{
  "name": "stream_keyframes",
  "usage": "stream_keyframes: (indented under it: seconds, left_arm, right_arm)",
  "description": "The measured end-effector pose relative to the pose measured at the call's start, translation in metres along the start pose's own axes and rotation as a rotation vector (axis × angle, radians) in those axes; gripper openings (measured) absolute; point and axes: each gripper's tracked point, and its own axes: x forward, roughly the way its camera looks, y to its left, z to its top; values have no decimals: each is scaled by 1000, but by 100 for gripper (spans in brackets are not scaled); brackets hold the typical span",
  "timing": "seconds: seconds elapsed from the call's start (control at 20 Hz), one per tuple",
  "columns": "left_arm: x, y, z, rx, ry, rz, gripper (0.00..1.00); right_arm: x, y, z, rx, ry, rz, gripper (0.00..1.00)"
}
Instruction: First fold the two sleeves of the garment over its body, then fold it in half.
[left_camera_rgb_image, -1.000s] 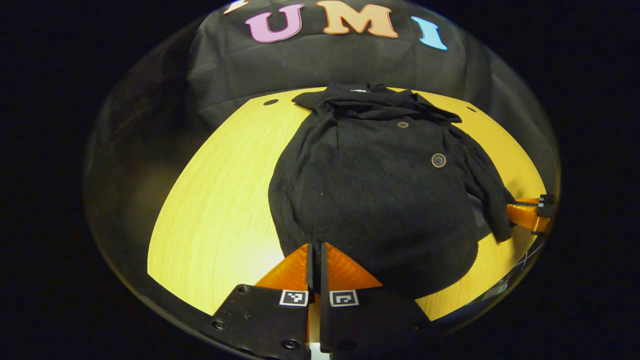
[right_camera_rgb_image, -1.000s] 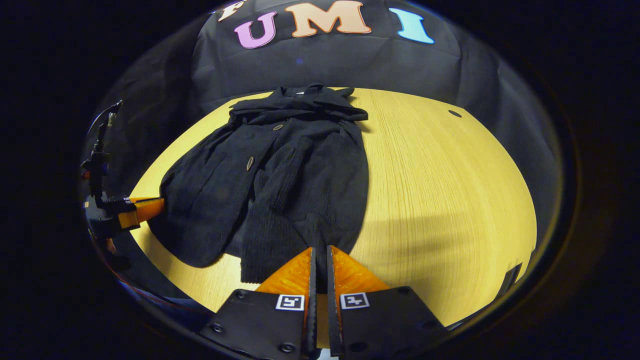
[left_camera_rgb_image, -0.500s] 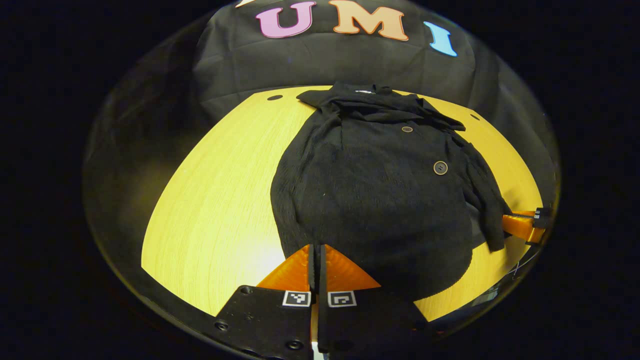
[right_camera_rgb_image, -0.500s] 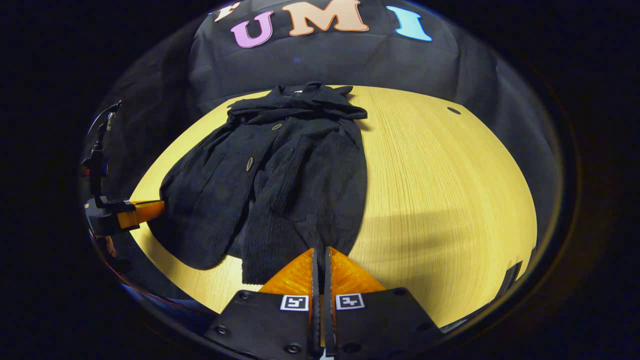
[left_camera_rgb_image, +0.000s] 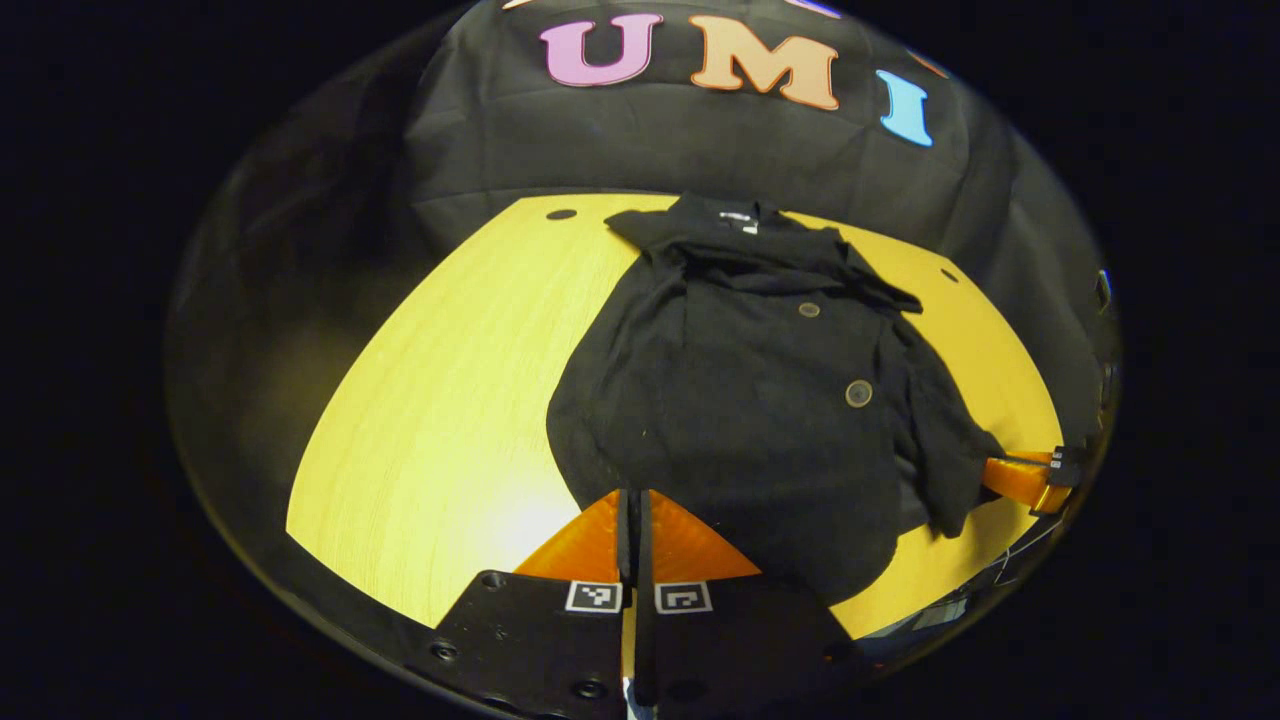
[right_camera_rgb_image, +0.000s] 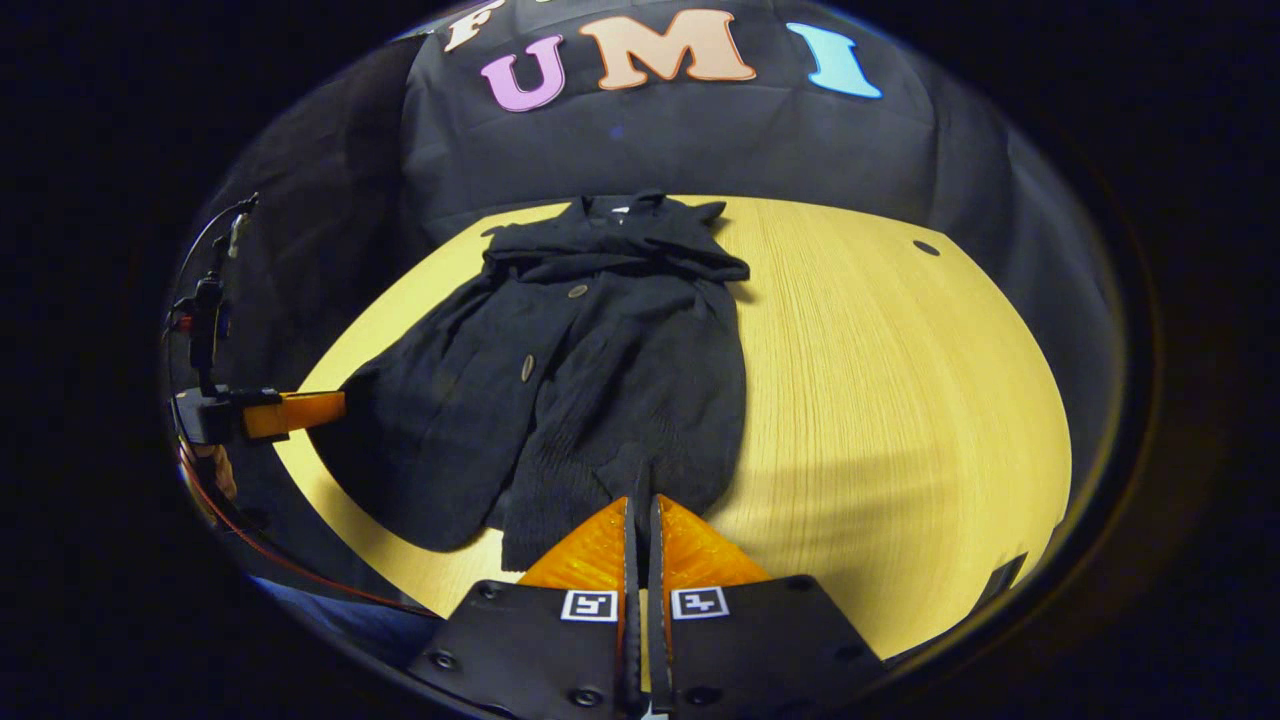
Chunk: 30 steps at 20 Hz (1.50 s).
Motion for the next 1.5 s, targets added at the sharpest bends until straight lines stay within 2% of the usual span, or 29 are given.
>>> stream_keyframes:
  seconds: [0.4, 0.65, 0.9, 1.3, 1.5]
  left_arm:
    - [-13, -16, 88, -44, -167, -14, 0]
    - [-4, -8, 131, -94, -230, -4, 0]
    - [26, 0, 175, -116, -257, -15, 0]
    - [100, 14, 259, -50, -282, -56, 0]
    - [141, 14, 289, -28, -289, -65, 0]
  right_arm:
    - [-17, -12, 79, -103, -119, 36, 5]
    - [-14, -22, 131, -159, -170, 18, 5]
    - [-4, -24, 194, -154, -234, -24, 5]
    - [40, -28, 298, -125, -295, -138, 5]
    - [72, -35, 333, -101, -292, -177, 5]
